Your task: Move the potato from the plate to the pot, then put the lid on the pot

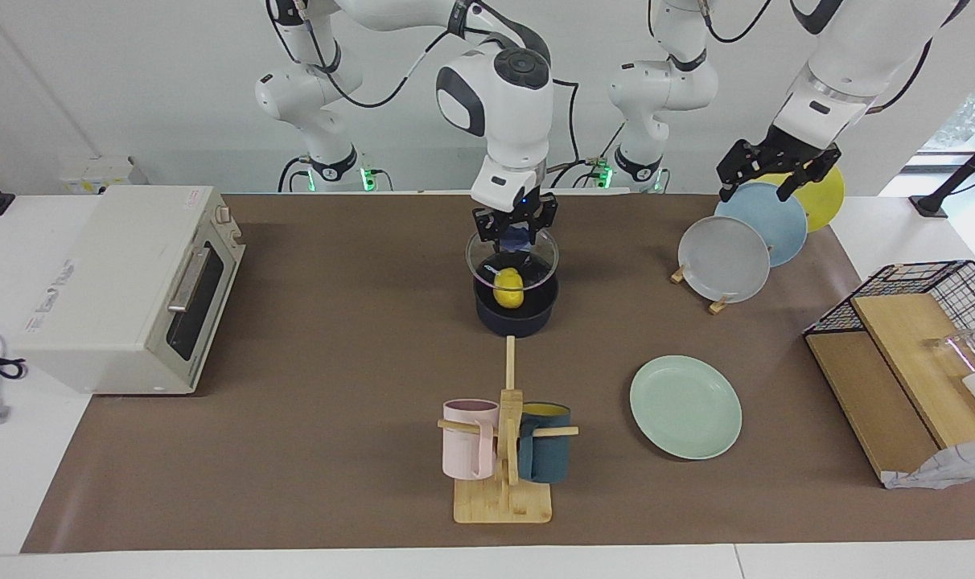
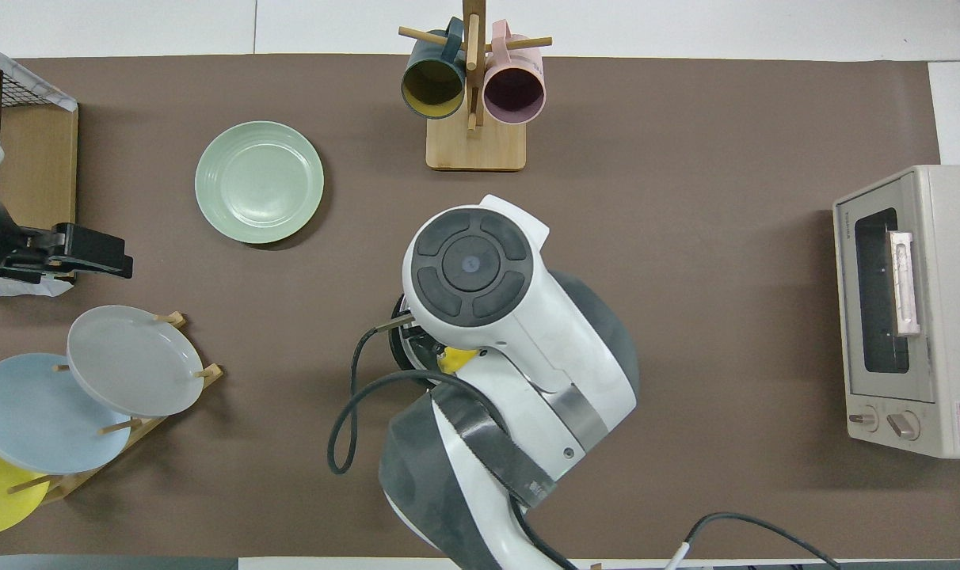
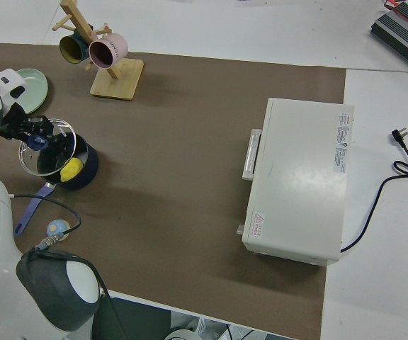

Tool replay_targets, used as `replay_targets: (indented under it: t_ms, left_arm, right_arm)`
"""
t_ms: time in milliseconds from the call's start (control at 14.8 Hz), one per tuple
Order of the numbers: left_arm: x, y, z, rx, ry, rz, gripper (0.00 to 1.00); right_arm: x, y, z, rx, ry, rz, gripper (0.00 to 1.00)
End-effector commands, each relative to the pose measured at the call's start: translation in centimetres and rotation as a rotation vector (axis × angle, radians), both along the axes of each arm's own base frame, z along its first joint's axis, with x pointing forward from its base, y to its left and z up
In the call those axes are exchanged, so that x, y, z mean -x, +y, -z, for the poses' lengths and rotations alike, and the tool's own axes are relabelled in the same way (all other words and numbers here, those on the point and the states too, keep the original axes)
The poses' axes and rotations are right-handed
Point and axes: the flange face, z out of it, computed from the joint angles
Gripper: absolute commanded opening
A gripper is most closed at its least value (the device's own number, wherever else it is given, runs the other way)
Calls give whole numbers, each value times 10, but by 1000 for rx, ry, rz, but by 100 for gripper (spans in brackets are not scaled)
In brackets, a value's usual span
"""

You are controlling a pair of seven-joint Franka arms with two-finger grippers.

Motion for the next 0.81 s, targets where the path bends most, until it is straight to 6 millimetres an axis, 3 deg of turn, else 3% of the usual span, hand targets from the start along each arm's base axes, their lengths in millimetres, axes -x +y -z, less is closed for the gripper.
replay_targets:
  t_ms: [0, 135, 744]
  left_arm:
    - [-5, 3, 1, -28, 18, 11, 100]
    - [-6, 4, 5, -27, 13, 2, 100]
    - [-11, 7, 7, -17, -30, -12, 100]
  right_arm:
    - [-5, 8, 28, -4, -3, 18, 0]
    - [-7, 9, 42, 8, 11, 10, 0]
    - [-10, 3, 57, 12, -12, 10, 0]
